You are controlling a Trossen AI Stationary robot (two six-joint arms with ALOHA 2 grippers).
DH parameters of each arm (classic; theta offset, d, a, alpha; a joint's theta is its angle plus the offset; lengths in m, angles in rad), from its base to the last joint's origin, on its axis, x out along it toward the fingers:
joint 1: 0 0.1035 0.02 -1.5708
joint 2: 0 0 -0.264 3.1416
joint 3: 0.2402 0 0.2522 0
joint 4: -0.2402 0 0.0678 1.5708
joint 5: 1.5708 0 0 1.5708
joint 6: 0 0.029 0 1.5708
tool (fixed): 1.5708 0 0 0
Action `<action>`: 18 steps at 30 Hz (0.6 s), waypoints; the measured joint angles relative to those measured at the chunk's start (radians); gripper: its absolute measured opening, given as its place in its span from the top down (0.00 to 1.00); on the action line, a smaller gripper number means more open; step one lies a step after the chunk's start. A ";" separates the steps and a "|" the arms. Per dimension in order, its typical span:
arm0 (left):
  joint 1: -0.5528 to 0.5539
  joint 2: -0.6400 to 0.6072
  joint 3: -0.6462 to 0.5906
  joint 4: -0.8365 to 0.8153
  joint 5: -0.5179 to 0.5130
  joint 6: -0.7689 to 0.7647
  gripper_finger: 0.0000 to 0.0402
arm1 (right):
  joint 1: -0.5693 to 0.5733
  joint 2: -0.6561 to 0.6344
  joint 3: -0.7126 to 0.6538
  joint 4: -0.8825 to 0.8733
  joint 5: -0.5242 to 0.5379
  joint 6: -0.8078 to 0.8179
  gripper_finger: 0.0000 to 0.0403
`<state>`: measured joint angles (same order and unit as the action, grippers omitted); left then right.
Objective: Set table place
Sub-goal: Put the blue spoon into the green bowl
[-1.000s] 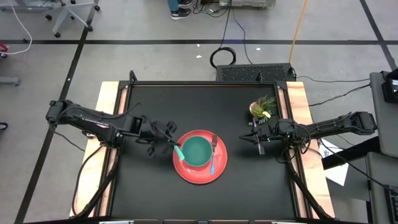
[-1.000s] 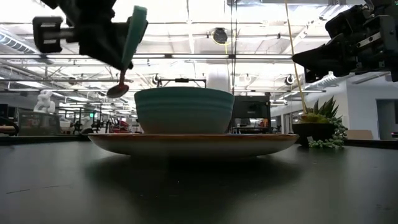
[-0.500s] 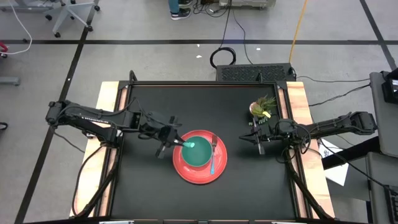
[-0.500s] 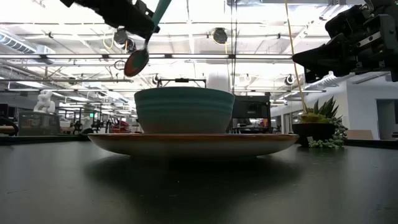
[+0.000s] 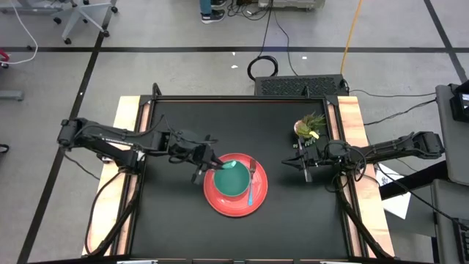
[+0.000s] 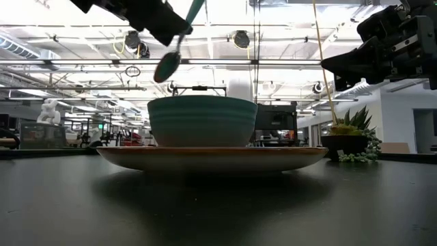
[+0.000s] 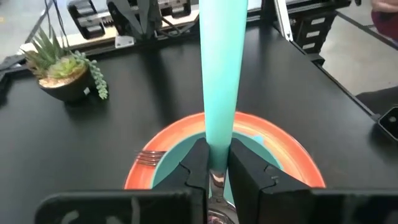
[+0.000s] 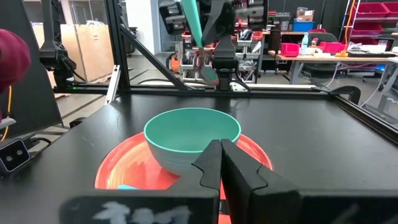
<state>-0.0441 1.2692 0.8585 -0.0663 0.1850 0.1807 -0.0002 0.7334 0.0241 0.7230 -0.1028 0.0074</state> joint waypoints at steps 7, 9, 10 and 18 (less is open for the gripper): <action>0.000 0.084 0.000 0.116 0.024 -0.004 0.92 | 0.000 0.000 0.000 0.006 0.000 0.003 1.00; 0.000 0.103 0.000 0.132 0.025 -0.004 0.92 | 0.000 0.000 0.000 0.006 0.000 0.008 1.00; 0.000 0.111 0.000 0.146 0.029 -0.003 0.92 | 0.000 0.000 0.000 0.006 0.000 0.008 1.00; 0.000 0.136 0.000 0.194 0.044 0.001 0.92 | 0.000 0.000 0.000 0.006 0.000 0.008 1.00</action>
<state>-0.0444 1.4052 0.8585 0.1279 0.2290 0.1814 -0.0002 0.7334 0.0241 0.7292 -0.1024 0.0151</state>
